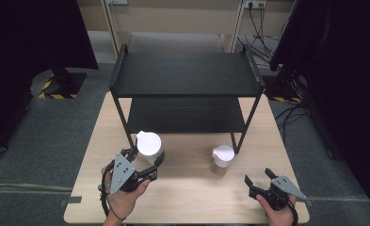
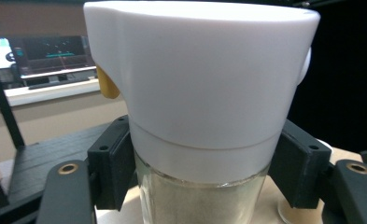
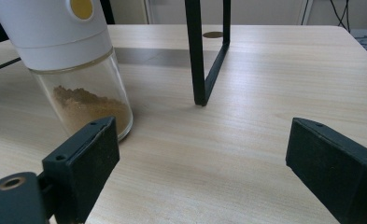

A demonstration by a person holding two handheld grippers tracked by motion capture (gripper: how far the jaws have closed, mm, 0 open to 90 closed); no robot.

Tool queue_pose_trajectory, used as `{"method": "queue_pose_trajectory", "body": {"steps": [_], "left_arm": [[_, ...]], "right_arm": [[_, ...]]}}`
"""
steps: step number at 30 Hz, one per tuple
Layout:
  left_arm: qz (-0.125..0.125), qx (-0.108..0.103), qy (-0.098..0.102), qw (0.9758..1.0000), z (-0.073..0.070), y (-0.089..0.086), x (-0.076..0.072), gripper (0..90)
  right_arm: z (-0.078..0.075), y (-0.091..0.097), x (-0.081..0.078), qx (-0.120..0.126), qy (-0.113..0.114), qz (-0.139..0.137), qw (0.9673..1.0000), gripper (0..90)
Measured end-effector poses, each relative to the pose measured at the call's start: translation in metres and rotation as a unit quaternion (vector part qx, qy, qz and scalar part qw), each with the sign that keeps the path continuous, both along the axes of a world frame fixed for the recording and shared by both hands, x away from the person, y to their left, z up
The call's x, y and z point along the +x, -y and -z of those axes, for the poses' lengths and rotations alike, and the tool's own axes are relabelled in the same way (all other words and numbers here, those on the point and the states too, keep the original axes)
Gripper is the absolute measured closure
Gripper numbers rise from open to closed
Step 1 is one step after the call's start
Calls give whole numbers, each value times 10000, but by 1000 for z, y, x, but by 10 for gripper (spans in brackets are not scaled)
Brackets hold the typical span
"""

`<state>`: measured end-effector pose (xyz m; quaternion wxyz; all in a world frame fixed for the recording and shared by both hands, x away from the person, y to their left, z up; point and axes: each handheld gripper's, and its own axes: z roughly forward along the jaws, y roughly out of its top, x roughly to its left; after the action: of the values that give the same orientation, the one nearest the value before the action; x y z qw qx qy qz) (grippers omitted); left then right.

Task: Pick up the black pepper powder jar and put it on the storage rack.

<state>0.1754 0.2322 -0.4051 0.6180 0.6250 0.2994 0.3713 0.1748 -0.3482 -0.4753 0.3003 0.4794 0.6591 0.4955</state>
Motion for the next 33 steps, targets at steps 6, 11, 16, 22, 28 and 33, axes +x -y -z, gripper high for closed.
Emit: {"method": "queue_pose_trajectory", "body": {"steps": [6, 11, 16, 22, 28, 33], "left_arm": [[-98, -74, 71, 9999, -5, 1, 0, 308], [-161, -164, 141, 9996, -10, 2, 0, 307], [-259, -227, 304, 9989, -23, 4, 2, 308], [-323, -269, 417, 9982, -36, 4, 3, 307], [-374, -292, 504, 9976, -48, 4, 6, 307], [-451, -312, 547, 9970, -56, 4, 7, 308]], "right_arm": [[0, 0, 0, 2, 4, 4, 10000, 100], [0, 0, 0, 9, -5, 5, 10000, 100], [0, 0, 0, 15, -6, 6, 10000, 100], [0, 1, 0, 29, -8, 8, 10000, 100], [0, 1, 0, 38, -13, 11, 10000, 100], [0, 1, 0, 39, -10, 11, 10000, 100]]}}
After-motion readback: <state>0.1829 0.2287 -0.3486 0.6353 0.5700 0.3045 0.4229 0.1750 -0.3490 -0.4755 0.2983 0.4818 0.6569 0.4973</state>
